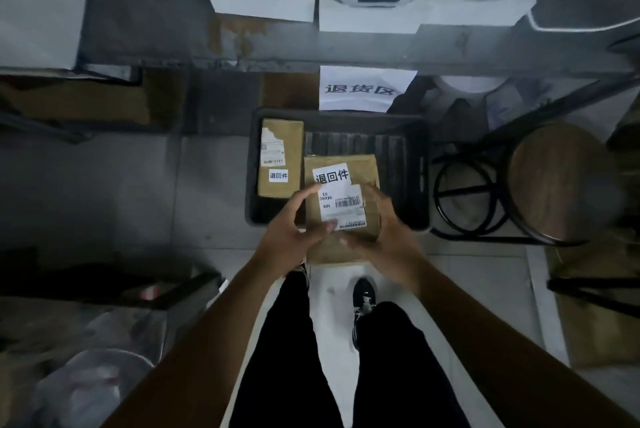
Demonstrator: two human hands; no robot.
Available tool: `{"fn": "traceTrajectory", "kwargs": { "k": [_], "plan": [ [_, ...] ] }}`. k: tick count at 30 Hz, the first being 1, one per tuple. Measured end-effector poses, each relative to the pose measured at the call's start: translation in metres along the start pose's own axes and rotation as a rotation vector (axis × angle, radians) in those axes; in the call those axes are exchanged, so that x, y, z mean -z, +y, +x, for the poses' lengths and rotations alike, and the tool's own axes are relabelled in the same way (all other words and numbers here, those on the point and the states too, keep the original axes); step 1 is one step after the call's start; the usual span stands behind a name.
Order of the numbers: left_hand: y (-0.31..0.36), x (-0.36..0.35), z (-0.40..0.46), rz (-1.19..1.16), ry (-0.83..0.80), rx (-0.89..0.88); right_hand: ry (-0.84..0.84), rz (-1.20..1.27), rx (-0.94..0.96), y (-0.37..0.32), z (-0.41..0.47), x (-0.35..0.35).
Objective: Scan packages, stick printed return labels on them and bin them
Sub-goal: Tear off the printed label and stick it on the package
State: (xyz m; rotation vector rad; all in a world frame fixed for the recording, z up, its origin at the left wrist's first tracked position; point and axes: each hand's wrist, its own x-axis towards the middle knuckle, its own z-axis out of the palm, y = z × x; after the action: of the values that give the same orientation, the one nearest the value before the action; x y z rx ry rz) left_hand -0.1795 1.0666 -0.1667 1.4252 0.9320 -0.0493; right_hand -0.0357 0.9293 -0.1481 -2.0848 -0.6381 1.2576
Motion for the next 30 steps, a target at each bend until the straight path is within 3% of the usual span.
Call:
{"fn": "traceTrajectory", "kwargs": {
  "k": [9,13,15,20,30],
  "plan": [
    [-0.101,0.019,0.183,0.172,-0.073,0.006,0.005,0.016,-0.133,0.082,0.188,-0.04],
    [-0.15,0.023,0.262,0.615,0.098,-0.107,0.014,0.004,-0.099,0.137,0.275,-0.054],
    [-0.166,0.027,0.288,0.75,0.177,-0.073,0.049,0.025,-0.101,0.164,0.314,-0.06],
    [-0.196,0.03,0.319,0.979,0.251,-0.134,0.078,0.013,-0.092,0.2,0.384,-0.079],
    [-0.212,0.023,0.342,1.022,0.26,-0.191,0.069,-0.03,-0.005,0.214,0.431,-0.109]
  ]
}}
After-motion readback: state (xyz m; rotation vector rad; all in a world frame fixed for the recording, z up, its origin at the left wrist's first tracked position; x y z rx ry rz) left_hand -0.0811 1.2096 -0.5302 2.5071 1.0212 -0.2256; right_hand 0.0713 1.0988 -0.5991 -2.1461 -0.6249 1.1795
